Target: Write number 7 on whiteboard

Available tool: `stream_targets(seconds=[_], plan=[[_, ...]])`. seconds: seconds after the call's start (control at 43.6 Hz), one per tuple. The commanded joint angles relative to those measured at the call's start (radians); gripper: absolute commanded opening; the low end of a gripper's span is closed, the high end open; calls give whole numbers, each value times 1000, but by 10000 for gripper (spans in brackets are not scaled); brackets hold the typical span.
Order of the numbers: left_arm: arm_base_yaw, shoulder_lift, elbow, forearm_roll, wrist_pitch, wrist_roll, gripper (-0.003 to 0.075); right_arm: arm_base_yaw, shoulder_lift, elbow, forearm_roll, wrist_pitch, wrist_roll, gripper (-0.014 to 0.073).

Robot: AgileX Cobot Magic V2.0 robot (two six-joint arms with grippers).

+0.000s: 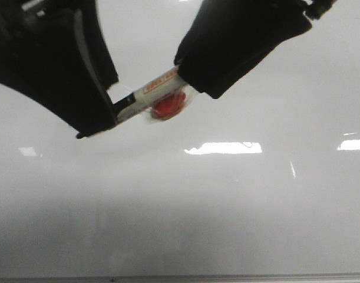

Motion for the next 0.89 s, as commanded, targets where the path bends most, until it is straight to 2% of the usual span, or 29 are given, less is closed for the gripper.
stream_targets(seconds=[0.0,0.137,0.206,0.252,0.344,0.481,0.596,0.871], plan=[[57,-112,-32,-10,-6,-45,512,-37,-72,-37,-75,-34,126,-66],[182,-237,-15,-18,-8,-135,512,-139,-153,-33,-235,-20,417,-66],[238,-298,14,-21,-25,-178,512,-204,-195,-7,-236,-34,576,-66],[276,-334,38,-35,-42,-194,512,-239,-226,33,-230,-91,632,-66],[310,-386,81,-49,-71,-194,512,-248,-261,102,-187,-212,636,-66],[315,-410,101,-52,-110,-194,512,-195,-237,91,-165,-320,559,-66],[315,-399,101,-57,-110,-194,512,-160,-185,46,-165,-350,539,-66],[315,-384,101,-56,-110,-194,512,-159,-25,-106,-163,-366,562,-66]])
